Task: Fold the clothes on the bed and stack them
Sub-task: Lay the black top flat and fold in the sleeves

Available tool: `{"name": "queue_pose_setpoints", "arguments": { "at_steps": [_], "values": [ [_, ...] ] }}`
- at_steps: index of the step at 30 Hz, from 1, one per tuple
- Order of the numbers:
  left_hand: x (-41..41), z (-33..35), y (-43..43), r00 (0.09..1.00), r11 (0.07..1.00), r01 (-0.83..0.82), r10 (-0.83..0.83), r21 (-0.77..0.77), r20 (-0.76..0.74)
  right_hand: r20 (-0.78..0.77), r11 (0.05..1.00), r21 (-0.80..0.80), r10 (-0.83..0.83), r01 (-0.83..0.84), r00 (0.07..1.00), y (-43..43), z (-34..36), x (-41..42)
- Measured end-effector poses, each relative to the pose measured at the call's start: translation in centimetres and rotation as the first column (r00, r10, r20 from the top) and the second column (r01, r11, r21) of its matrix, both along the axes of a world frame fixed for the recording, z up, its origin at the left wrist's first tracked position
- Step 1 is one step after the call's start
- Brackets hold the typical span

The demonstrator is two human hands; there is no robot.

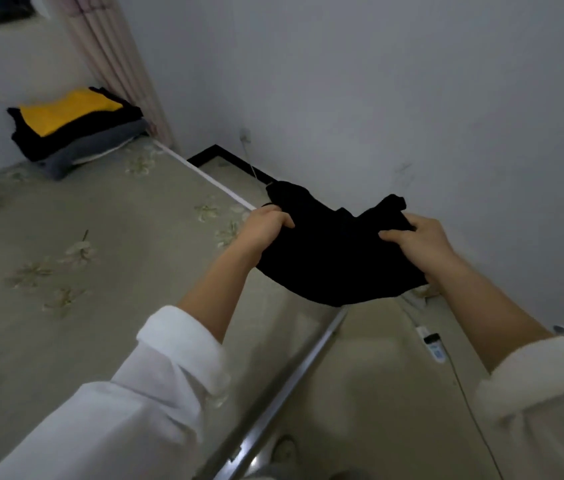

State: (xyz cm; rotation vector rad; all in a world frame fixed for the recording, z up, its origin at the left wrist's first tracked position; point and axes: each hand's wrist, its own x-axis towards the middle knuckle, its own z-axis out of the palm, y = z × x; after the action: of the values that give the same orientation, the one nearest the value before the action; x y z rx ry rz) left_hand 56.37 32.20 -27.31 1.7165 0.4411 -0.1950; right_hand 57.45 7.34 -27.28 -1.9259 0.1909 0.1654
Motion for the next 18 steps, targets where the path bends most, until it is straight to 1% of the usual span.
{"name": "queue_pose_setpoints", "arguments": {
  "at_steps": [4, 7, 12, 16, 18],
  "values": [
    [7.8, 0.3, -2.0, 0.999, 0.999, -0.033, 0.034, -0.014, 0.022, 0.005, 1.0, 0.003, 0.009, -0.009, 1.0, -2.3, 0.5, 8.7],
    [13.4, 0.6, -3.4, 0.997, 0.997, -0.072, 0.072, 0.008, 0.034, 0.021, 0.997, 0.042, 0.056, -0.057, 0.998, -3.3, 0.8, 15.6],
    [23.5, 1.4, -5.1, 0.977, 0.982, -0.188, 0.186, 0.005, 0.108, 0.076, 0.978, 0.018, 0.207, -0.209, 0.975, -4.7, 2.0, 28.4],
    [29.4, 3.3, -6.3, 0.925, 0.937, -0.349, 0.349, -0.027, 0.149, 0.088, 0.934, 0.0, 0.356, -0.358, 0.93, -5.5, 4.3, 37.8],
    [31.8, 4.3, -6.8, 0.904, 0.916, -0.398, 0.399, -0.04, 0.153, 0.098, 0.907, -0.005, 0.42, -0.421, 0.902, -5.3, 5.5, 42.0]
  ]
}}
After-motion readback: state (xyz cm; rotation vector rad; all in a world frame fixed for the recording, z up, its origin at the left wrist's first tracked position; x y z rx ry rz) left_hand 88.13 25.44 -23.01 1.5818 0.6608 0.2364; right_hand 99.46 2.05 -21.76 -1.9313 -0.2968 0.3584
